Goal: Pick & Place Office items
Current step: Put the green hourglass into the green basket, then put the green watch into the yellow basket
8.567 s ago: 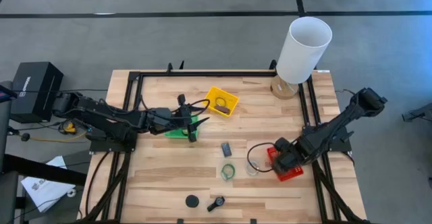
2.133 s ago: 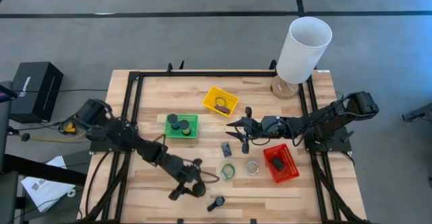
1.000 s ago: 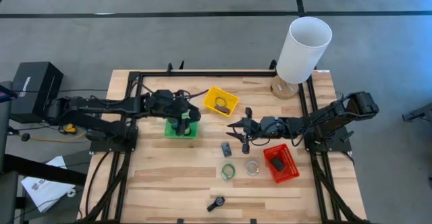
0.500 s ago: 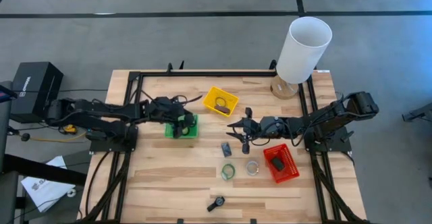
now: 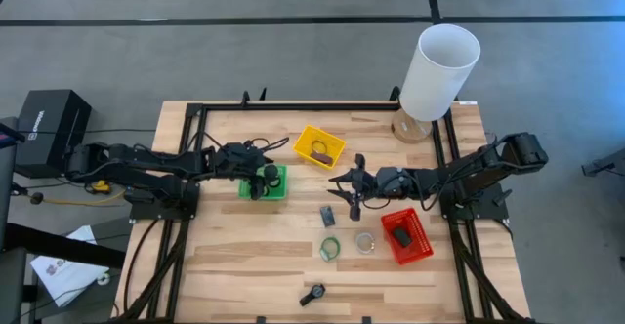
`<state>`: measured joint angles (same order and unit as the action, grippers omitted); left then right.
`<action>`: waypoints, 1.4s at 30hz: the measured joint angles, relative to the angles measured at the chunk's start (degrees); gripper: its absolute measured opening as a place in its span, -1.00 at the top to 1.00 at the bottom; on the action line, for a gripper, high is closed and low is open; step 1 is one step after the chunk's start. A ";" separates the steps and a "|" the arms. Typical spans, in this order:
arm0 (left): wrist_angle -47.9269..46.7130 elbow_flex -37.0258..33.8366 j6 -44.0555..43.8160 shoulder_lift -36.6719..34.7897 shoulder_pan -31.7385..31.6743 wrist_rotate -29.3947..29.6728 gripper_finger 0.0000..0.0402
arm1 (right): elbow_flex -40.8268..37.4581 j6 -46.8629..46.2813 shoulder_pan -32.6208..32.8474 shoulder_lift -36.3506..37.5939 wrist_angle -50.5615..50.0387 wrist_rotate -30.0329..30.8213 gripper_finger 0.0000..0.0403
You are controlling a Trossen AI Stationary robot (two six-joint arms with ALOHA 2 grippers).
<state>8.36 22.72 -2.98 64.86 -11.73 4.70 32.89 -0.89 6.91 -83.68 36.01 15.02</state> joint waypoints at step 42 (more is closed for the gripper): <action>8.71 0.00 5.68 -18.01 12.39 -4.71 -0.17 | 10.19 -0.36 15.79 -15.65 -10.30 -18.18 0.34</action>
<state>17.07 22.72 2.70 46.85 0.67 -0.01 43.08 -1.25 22.70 -99.33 25.71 -3.16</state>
